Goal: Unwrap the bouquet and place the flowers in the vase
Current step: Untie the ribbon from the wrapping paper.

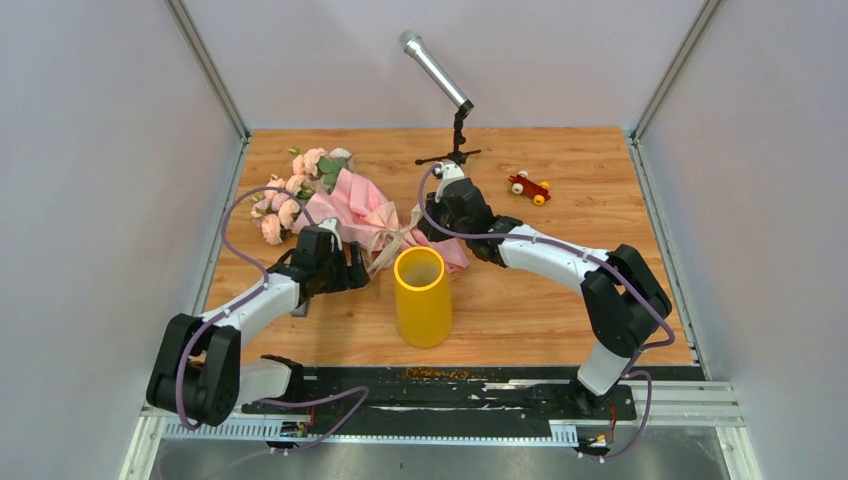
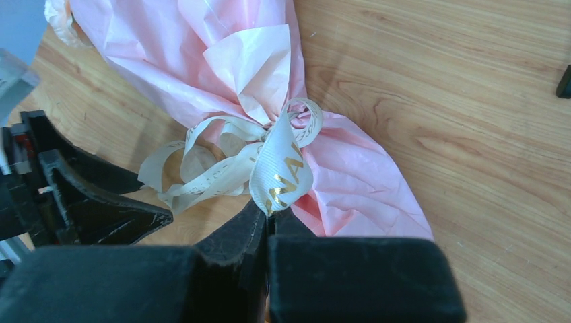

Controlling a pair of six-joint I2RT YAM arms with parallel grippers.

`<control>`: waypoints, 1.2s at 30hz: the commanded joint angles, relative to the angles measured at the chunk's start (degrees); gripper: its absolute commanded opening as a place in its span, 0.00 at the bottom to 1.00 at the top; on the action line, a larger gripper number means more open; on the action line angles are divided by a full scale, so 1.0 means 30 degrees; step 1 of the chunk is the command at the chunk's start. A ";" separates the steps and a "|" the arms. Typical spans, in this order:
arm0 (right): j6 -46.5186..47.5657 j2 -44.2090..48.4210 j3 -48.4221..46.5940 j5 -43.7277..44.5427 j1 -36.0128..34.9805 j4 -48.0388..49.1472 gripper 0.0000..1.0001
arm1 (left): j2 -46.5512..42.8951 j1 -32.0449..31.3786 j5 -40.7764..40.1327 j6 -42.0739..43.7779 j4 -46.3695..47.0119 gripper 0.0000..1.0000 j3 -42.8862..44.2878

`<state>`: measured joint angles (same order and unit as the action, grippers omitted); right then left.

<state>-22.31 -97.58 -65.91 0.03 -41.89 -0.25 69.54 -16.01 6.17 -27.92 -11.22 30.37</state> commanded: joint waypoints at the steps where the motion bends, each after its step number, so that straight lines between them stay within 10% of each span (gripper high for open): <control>1: -0.0591 0.0789 0.0170 -0.0907 0.0106 0.1477 0.00 | 0.0879 0.0100 0.0096 0.0431 0.0711 0.79 0.0701; 17: -0.0858 0.0956 0.0464 -0.1569 0.0558 0.1580 0.00 | 0.0598 0.0016 0.0866 0.0942 0.1850 0.03 0.0087; 28: -0.0885 0.1046 0.0579 -0.1574 0.0626 0.1574 0.00 | -0.2738 -0.0317 0.2173 0.0171 0.0620 0.00 0.1731; 36: -0.1164 0.0708 0.0604 -0.2030 0.0704 0.2017 0.00 | 0.0618 -0.0318 0.4076 -0.0025 0.0927 0.00 0.5340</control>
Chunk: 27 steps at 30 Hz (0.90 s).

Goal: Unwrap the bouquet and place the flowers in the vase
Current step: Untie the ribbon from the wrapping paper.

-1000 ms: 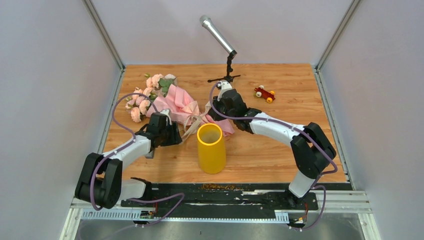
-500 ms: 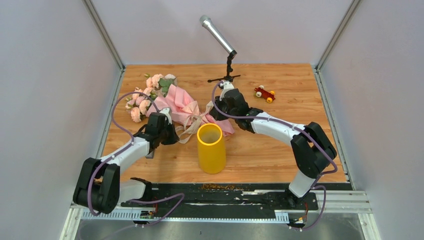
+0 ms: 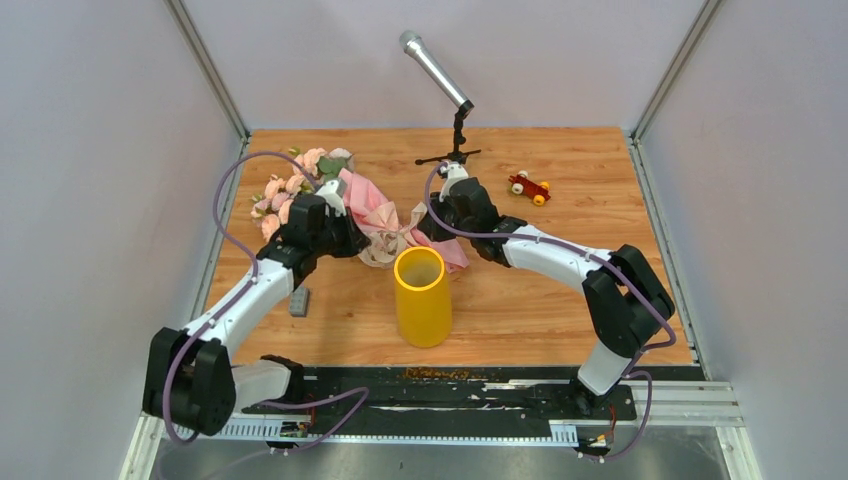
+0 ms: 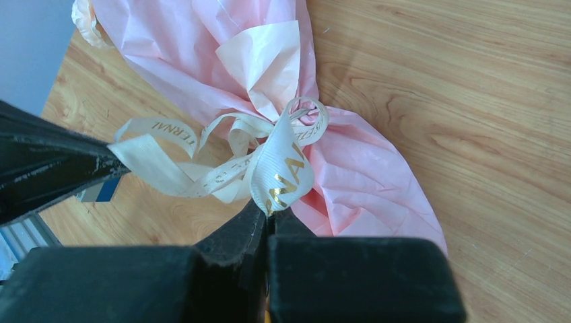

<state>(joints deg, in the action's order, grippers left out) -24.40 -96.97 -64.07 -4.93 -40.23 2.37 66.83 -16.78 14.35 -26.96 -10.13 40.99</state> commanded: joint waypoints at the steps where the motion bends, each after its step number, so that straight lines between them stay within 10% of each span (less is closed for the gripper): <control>1: -0.0466 0.0422 -0.0089 -0.0404 0.0165 0.1143 0.00 | 0.1839 -0.0048 0.1536 -0.0367 0.0578 0.00 0.2506; 19: 0.0032 -0.0739 -0.0864 -0.0883 0.0634 0.0912 0.00 | 0.9978 -0.0033 -0.0624 0.3220 -0.2274 0.00 1.1458; 27: 0.0184 -0.1062 -0.1435 -0.1090 0.0850 0.0528 0.00 | 1.0461 -0.0033 -0.0920 0.2982 -0.2425 0.43 1.1737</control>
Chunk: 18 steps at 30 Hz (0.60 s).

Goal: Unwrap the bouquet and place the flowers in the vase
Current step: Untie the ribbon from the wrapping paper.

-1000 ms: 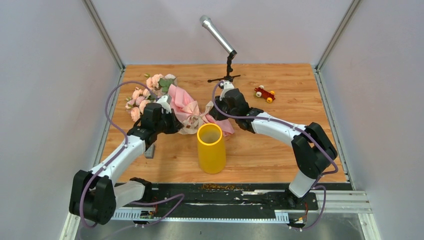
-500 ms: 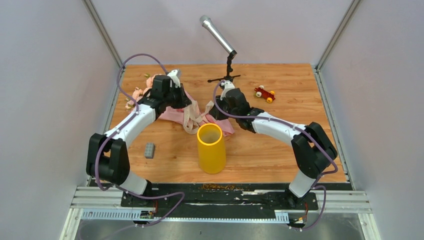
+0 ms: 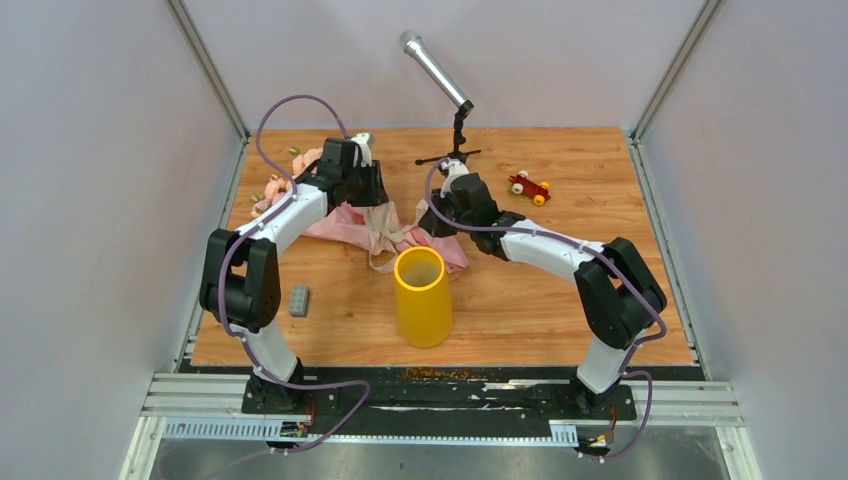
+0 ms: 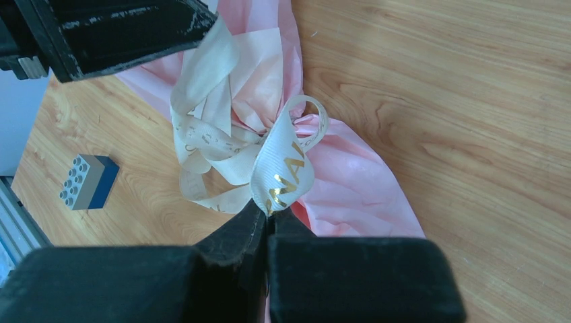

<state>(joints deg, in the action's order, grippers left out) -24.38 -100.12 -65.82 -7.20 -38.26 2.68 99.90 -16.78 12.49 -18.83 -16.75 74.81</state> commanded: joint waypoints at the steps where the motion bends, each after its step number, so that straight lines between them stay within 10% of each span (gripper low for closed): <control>1: 0.0146 -0.0024 -0.0852 -0.0351 0.0252 0.0452 0.00 | -0.0759 -0.0033 -0.0312 0.0249 -0.0202 0.54 0.0356; 10: 0.0070 0.0371 -0.0550 -0.0488 0.0485 0.0514 0.00 | -0.3520 -0.0033 -0.0520 0.1122 -0.3399 0.90 0.1670; 18: -0.0038 0.0890 -0.0144 -0.0415 0.0596 0.0484 0.00 | -0.7874 -0.0033 -0.1398 -0.0202 -0.2545 0.99 -0.3834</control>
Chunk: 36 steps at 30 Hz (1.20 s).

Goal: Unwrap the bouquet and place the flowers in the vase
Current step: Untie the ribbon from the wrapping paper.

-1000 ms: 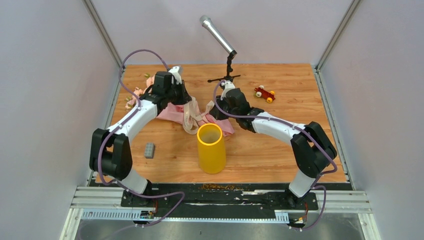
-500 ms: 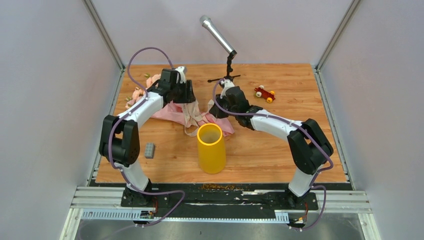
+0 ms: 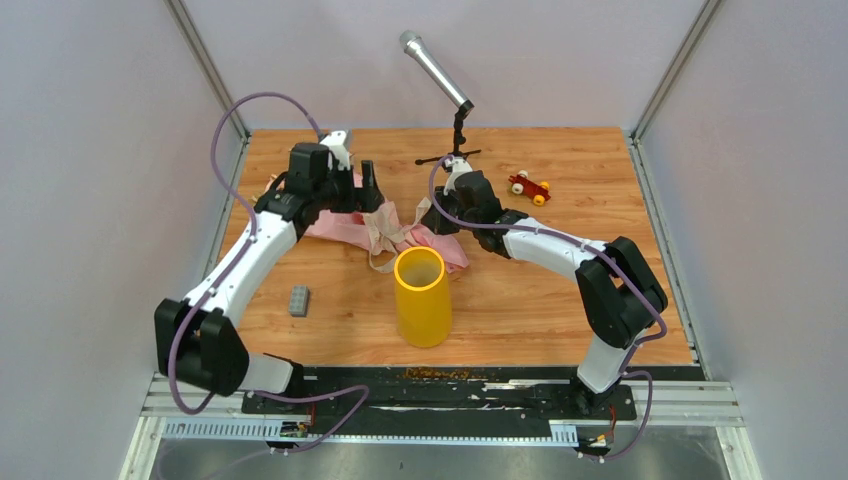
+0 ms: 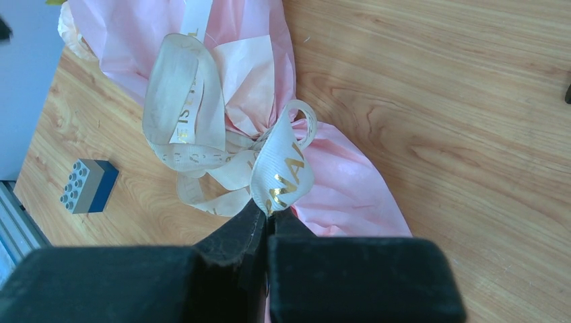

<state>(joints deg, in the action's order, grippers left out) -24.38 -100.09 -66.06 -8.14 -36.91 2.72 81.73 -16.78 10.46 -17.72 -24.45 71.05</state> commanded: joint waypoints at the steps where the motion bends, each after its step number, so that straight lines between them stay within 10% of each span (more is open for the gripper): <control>1: -0.0041 0.0941 -0.0021 -0.0091 0.0136 0.0470 0.00 | -0.2527 -0.0033 -0.0888 -0.0703 0.0287 0.99 -0.3612; 8: -0.0147 0.1163 0.0302 -0.0045 0.0140 0.0543 0.00 | -0.3808 0.0079 -0.0807 -0.2339 0.3405 0.73 -0.6823; 15: 0.0007 0.1300 0.0258 -0.0132 0.0136 0.0309 0.00 | -0.0778 0.1178 -0.0377 -0.2336 0.3768 0.50 -0.4089; 36: 0.0379 0.1224 0.0107 -0.0464 0.0439 -0.0087 0.00 | 0.3305 0.1607 -0.0447 -0.2894 0.4859 0.38 -0.2999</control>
<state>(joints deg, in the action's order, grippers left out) -23.88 -98.37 -65.04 -8.69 -36.05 2.35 91.59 -12.25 8.49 -25.23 -13.82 62.52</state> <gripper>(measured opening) 0.010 0.389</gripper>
